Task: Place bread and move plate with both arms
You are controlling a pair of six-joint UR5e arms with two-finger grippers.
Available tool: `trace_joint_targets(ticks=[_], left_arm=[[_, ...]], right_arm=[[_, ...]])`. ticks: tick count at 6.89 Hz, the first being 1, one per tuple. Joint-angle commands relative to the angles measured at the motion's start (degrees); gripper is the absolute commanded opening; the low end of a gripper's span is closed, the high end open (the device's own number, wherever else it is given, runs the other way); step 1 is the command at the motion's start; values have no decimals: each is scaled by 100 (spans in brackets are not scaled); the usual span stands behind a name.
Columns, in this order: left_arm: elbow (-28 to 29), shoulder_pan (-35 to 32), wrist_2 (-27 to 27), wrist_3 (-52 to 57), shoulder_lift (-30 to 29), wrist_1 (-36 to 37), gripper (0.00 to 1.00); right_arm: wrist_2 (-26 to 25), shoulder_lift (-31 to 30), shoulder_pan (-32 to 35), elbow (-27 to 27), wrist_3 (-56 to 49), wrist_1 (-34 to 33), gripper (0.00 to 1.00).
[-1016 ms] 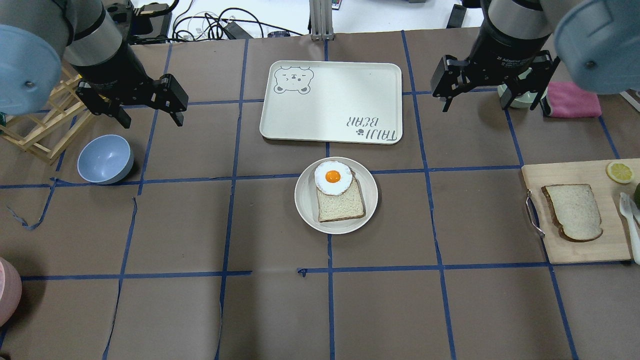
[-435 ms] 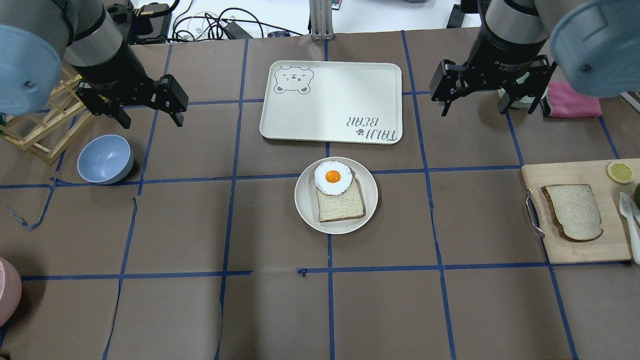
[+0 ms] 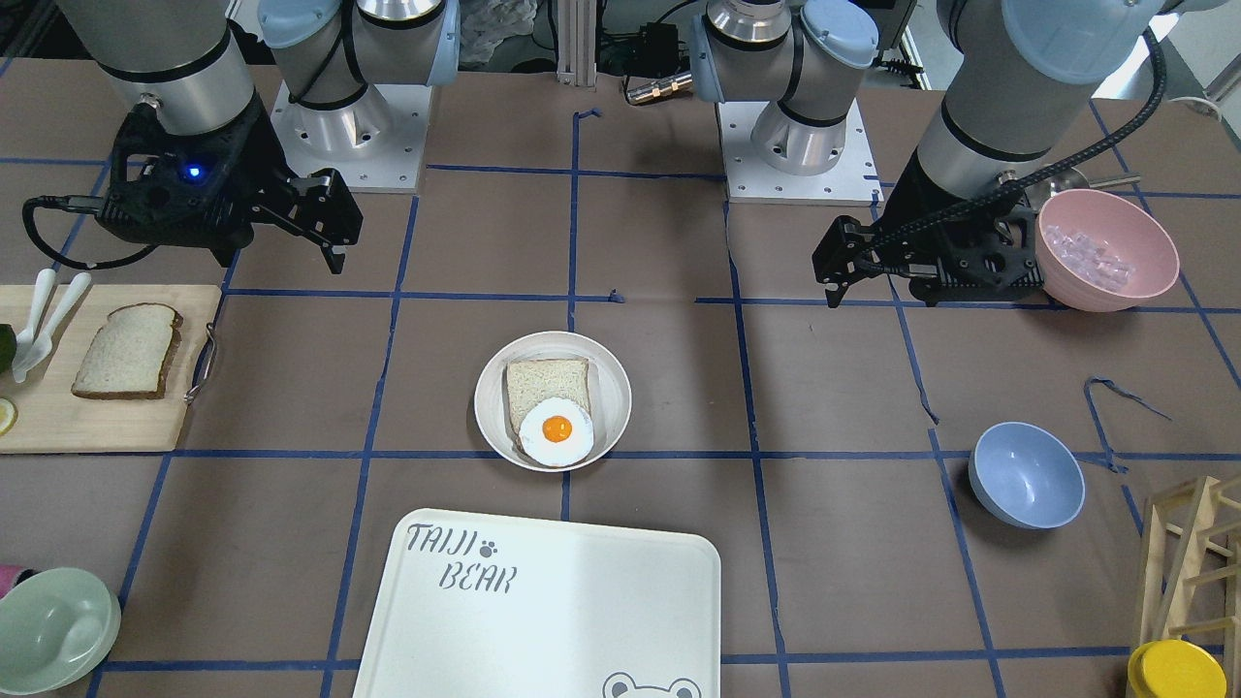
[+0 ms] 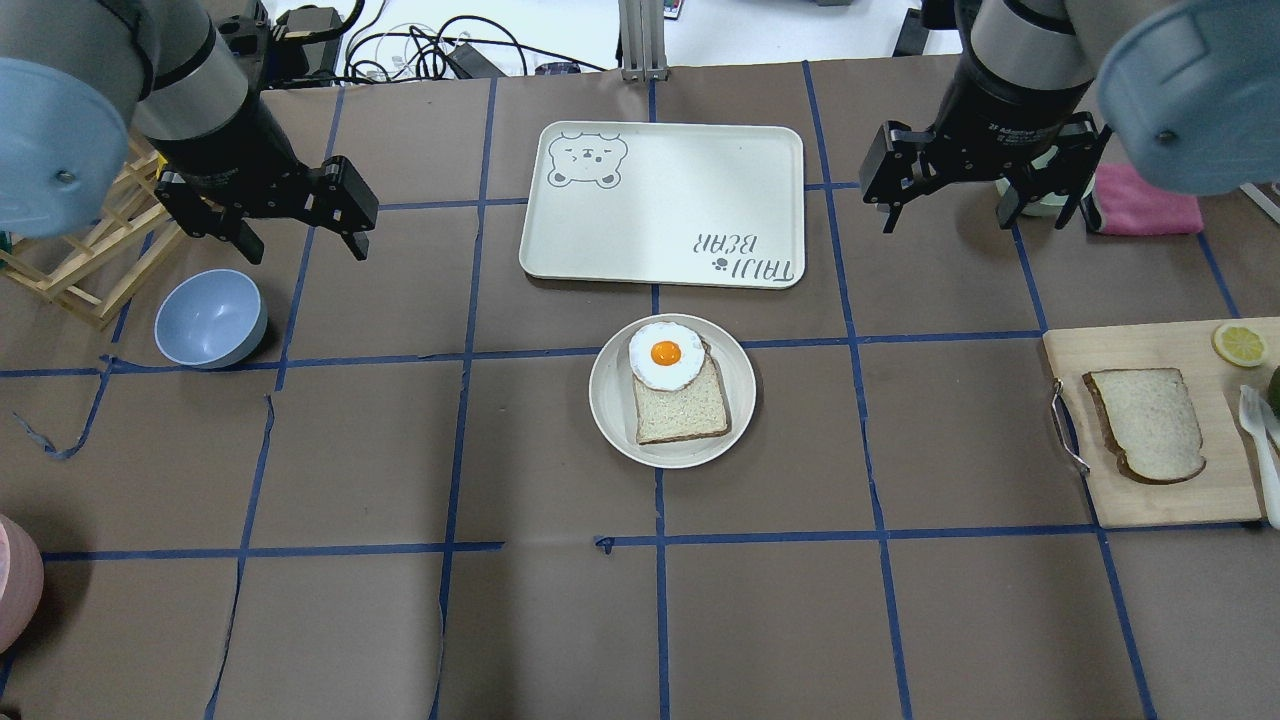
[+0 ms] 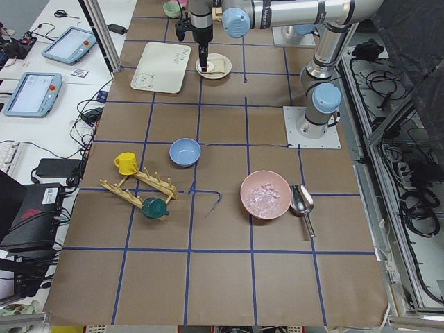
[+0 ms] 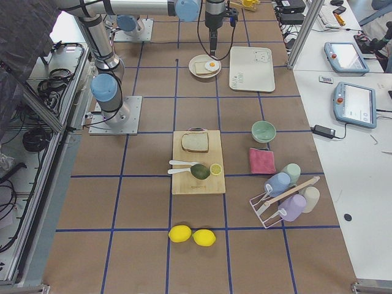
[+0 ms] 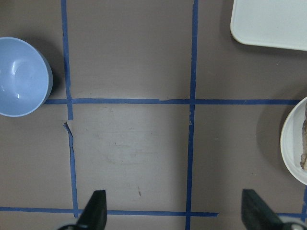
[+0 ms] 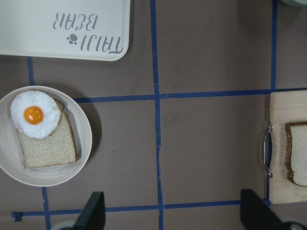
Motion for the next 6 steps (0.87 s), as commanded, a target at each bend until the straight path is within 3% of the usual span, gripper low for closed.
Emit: trace_joint_targets(ticks=[1,6], left_arm=[[-14,9,0,0,2,-4,100],[-14,0,9,0,2,-21,100]], right_arm=[[-8,16,-7,4,27,-11,100],[-8,33,-16,74,18,15,100]])
